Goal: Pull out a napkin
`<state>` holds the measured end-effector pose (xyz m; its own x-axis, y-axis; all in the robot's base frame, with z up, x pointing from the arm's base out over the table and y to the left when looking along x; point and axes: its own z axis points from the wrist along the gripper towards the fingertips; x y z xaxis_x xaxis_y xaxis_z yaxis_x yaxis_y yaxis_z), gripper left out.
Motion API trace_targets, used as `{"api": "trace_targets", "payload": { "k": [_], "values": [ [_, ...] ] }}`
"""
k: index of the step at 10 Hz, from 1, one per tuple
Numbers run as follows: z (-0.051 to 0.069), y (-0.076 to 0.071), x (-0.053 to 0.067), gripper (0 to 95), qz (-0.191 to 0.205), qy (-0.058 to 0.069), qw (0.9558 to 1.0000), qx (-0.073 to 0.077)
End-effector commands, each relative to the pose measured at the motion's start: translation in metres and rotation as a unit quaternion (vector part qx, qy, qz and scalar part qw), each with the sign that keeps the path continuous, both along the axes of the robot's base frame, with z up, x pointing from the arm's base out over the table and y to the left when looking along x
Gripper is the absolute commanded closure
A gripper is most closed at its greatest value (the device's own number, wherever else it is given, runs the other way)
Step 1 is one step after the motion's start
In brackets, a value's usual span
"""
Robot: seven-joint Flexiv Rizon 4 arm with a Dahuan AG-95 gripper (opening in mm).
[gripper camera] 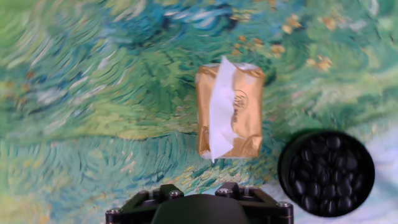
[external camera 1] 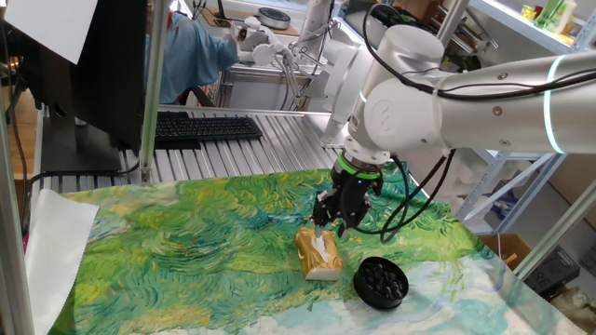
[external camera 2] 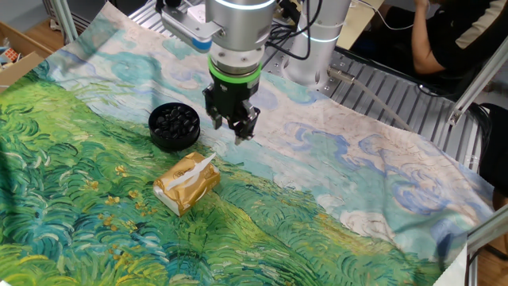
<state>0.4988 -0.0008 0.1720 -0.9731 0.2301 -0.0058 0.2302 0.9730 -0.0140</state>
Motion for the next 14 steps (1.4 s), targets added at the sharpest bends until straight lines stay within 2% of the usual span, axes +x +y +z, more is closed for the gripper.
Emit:
{"api": "trace_targets", "payload": {
  "k": [1, 9, 14],
  "values": [
    [0.001, 0.000, 0.000, 95.0, -0.031, 0.000, 0.9995, -0.002],
    [0.002, -0.001, 0.001, 95.0, -0.032, -0.001, 0.9995, -0.002],
    [0.012, -0.006, 0.021, 95.0, -0.030, 0.001, 0.9995, -0.003]
  ]
}}
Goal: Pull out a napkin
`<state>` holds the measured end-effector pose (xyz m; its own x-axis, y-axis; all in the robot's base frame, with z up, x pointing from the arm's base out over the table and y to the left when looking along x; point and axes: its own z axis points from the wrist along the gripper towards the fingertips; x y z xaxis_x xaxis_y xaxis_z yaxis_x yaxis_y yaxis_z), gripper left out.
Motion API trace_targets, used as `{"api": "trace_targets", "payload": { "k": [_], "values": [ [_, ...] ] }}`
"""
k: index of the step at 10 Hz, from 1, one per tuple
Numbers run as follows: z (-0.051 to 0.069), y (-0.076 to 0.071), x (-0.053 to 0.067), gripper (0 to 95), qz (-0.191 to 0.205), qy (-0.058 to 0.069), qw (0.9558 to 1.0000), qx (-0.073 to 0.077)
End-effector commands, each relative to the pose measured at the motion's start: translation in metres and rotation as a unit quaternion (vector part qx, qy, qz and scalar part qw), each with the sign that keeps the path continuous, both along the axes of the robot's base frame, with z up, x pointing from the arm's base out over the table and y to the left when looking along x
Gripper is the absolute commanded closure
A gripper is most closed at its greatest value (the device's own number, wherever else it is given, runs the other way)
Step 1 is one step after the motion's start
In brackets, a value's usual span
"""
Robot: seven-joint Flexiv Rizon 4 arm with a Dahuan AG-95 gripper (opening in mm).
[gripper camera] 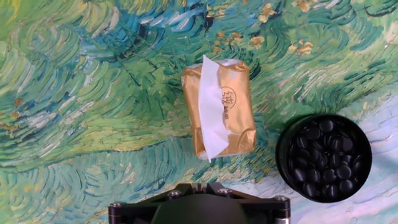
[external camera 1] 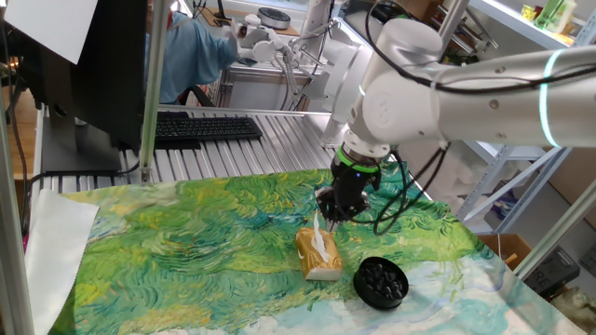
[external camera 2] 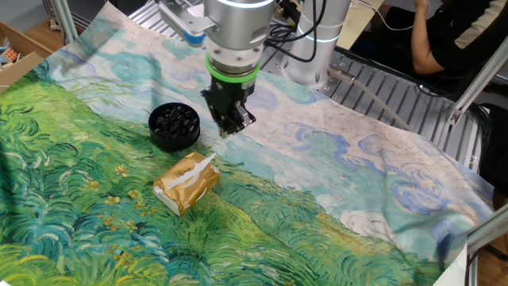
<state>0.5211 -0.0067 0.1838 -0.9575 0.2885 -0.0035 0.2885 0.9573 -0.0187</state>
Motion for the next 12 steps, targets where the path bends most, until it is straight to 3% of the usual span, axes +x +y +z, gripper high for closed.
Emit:
{"api": "trace_targets", "payload": {
  "k": [1, 4, 9, 12],
  "values": [
    [0.000, -0.001, 0.001, 95.0, 0.000, -0.001, 1.0000, -0.001],
    [-0.002, -0.008, 0.009, 95.0, 0.002, -0.002, 1.0000, -0.002],
    [0.005, -0.020, 0.037, 95.0, 0.009, -0.001, 1.0000, -0.001],
    [0.004, -0.021, 0.042, 95.0, 0.009, -0.001, 1.0000, -0.001]
  ]
}}
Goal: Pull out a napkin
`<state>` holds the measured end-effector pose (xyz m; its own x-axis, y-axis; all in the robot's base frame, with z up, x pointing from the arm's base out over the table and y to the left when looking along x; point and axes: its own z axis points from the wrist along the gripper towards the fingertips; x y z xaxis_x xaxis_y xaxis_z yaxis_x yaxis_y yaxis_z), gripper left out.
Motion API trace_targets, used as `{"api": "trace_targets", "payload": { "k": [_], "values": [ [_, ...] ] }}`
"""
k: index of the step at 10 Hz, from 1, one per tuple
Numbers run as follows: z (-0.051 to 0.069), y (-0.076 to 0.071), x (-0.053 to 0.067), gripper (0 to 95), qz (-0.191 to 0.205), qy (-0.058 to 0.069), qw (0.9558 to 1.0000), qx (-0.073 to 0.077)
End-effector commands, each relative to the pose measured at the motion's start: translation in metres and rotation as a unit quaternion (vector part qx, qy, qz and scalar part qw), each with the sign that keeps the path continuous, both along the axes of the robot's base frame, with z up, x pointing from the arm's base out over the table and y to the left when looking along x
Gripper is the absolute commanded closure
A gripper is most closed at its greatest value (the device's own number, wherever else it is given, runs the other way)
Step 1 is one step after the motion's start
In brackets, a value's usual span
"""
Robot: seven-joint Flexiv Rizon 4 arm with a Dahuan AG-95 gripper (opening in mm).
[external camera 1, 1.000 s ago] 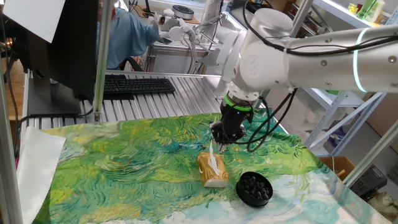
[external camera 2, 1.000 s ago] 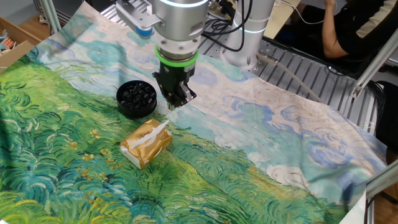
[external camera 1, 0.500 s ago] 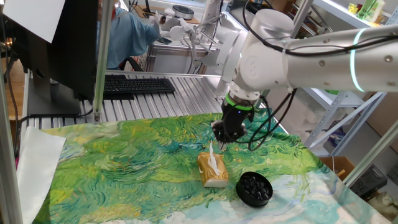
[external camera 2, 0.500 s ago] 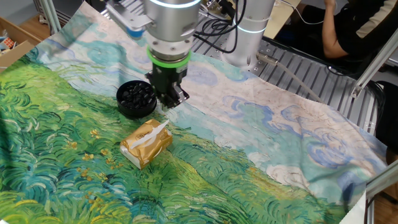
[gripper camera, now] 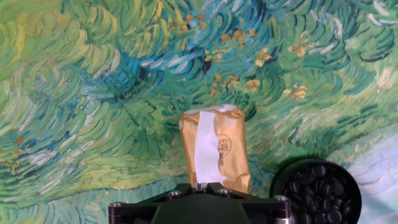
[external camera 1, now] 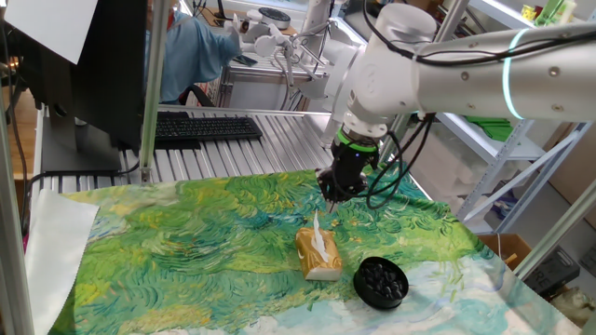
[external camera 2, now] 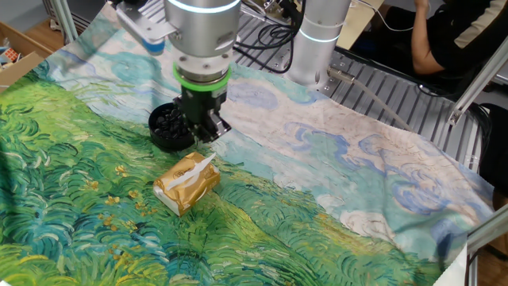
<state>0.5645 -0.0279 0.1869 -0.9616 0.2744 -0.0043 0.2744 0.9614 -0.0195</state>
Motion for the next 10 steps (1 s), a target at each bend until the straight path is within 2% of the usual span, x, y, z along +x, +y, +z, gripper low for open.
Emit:
{"api": "trace_targets", "payload": {
  "k": [1, 5, 10],
  "values": [
    [0.000, 0.000, -0.001, 95.0, 0.001, -0.002, 1.0000, 0.000],
    [-0.004, -0.003, 0.012, 95.0, 0.002, -0.002, 1.0000, 0.000],
    [-0.007, -0.003, 0.015, 95.0, 0.000, -0.002, 1.0000, 0.001]
  ]
}}
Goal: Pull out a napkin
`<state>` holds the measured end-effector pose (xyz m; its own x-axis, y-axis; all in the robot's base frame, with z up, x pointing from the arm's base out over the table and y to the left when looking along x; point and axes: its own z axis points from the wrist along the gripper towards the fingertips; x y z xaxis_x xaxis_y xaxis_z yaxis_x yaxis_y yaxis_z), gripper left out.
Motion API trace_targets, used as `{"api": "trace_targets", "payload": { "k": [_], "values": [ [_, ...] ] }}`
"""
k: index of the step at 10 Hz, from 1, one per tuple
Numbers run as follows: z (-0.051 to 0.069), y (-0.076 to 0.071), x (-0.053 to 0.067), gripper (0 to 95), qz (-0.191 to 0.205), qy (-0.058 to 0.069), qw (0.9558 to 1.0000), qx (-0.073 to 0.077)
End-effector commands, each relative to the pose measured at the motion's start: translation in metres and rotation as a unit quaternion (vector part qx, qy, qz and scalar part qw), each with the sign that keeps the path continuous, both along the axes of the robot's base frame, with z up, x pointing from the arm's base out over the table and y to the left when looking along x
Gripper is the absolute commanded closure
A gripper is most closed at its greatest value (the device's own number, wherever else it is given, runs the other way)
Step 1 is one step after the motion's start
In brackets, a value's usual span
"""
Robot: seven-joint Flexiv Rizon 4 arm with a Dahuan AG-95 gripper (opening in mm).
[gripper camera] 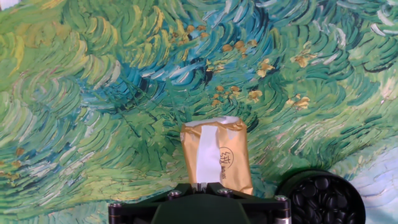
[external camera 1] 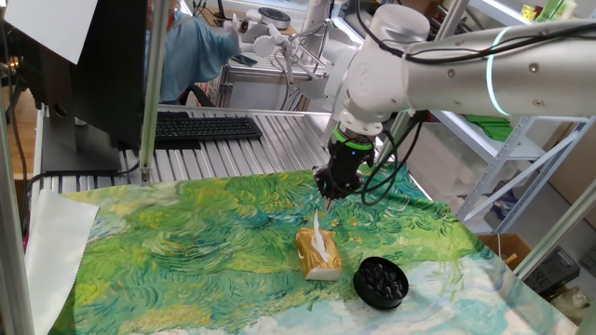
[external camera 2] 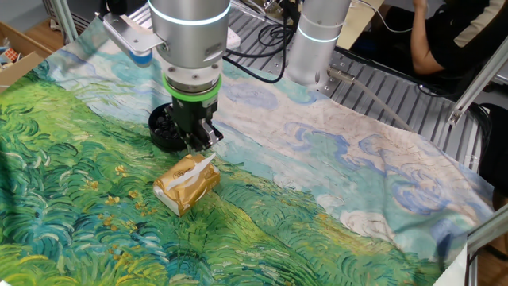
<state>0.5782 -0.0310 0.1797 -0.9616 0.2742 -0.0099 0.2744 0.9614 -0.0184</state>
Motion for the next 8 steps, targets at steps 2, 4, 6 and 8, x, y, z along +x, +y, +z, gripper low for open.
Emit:
{"api": "trace_targets", "payload": {
  "k": [2, 4, 6, 8],
  "values": [
    [-0.0013, 0.0008, 0.0012, 95.0, 0.000, 0.001, 1.0000, 0.001],
    [-0.0013, 0.0008, 0.0012, 95.0, -0.025, 0.001, 0.9997, 0.001],
    [-0.0013, 0.0008, 0.0012, 57.0, -0.025, 0.001, 0.9997, 0.001],
    [-0.0013, 0.0009, 0.0012, 38.0, -0.036, 0.001, 0.9993, 0.000]
  ]
}}
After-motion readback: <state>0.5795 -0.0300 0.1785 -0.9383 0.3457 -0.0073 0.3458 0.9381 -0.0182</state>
